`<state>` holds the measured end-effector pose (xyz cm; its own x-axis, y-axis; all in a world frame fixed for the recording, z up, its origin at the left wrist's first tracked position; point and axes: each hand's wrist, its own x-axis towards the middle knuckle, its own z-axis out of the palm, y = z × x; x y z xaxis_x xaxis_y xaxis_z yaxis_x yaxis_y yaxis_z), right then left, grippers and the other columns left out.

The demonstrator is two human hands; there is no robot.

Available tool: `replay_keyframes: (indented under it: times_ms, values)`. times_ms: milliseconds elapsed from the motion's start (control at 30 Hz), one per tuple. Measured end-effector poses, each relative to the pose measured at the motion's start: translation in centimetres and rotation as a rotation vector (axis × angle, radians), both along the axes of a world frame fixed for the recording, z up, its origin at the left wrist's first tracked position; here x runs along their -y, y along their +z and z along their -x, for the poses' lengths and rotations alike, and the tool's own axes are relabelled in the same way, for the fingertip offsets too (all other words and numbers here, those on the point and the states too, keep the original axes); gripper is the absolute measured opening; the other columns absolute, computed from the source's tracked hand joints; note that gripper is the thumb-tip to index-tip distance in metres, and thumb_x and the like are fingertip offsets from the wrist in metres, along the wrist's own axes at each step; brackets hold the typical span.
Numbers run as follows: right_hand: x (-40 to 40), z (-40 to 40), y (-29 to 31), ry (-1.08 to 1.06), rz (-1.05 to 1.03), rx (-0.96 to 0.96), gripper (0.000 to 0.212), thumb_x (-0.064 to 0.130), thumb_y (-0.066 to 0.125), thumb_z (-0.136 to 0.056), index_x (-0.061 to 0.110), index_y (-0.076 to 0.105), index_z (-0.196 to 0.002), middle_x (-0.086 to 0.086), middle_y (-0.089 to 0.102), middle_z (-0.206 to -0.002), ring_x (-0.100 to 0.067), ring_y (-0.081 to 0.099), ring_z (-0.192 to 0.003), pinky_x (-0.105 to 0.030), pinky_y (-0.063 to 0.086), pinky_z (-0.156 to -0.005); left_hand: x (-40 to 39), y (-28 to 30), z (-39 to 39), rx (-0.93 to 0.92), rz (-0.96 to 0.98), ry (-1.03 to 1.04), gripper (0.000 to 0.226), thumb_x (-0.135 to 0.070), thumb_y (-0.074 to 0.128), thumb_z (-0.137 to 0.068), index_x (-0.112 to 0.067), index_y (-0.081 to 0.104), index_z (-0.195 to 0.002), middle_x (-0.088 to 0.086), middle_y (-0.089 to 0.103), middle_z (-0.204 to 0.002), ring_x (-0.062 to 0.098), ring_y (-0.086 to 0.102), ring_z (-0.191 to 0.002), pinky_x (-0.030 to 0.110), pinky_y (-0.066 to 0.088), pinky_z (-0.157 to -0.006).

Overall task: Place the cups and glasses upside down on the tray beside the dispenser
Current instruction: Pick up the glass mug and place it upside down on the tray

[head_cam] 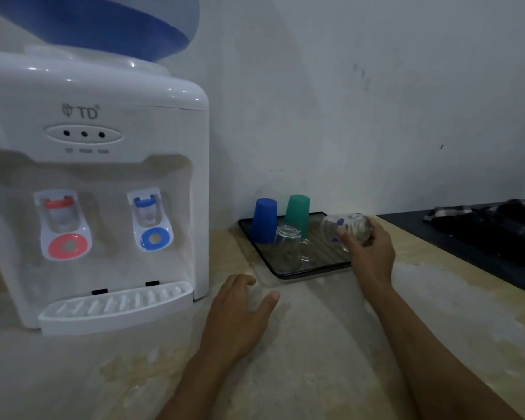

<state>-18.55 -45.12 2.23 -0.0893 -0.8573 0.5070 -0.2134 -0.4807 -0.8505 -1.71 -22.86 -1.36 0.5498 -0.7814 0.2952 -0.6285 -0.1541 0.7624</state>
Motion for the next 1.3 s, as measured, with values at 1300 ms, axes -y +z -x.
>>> replay_keyframes:
  times_ms: [1300]
  values:
    - [1.4, -3.2, -3.1, -0.026, 0.191, -0.668, 0.048, 0.034, 0.054, -0.098, 0.042, 0.041, -0.145, 0.008, 0.048, -0.151, -0.018, 0.051, -0.132, -0.059, 0.027, -0.108, 0.0, -0.4, -0.2, 0.061, 0.035, -0.019, 0.043, -0.055, 0.067, -0.089, -0.029, 0.060, -0.122, -0.016, 0.055, -0.122, 0.003, 0.056, -0.110, 0.028, 0.049, -0.097]
